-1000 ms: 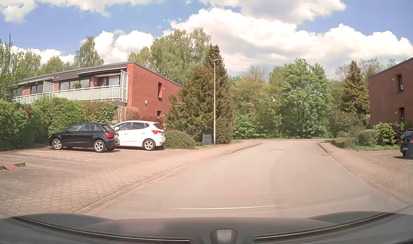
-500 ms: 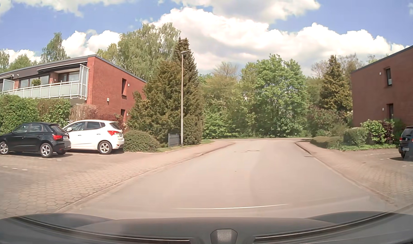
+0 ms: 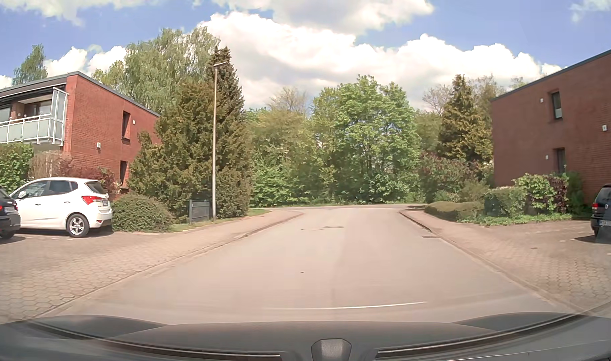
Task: Follow the waypoints while adhering to traffic rules and regulations
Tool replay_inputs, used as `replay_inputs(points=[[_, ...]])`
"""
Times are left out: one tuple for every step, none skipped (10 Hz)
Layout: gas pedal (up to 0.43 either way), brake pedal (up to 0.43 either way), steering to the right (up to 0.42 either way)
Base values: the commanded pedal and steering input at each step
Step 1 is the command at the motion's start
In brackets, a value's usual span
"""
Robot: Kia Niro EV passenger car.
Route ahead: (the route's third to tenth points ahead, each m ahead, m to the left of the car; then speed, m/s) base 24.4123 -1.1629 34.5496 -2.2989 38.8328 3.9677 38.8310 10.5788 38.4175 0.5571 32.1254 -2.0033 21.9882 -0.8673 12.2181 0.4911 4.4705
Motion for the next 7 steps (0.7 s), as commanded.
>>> replay_inputs(points=[[0.067,0.000,0.212],[0.047,0.000,0.208],[0.000,0.000,0.203],[0.000,0.000,0.197],[0.000,0.000,0.195],[0.000,0.000,0.191],[0.000,0.000,0.179]])
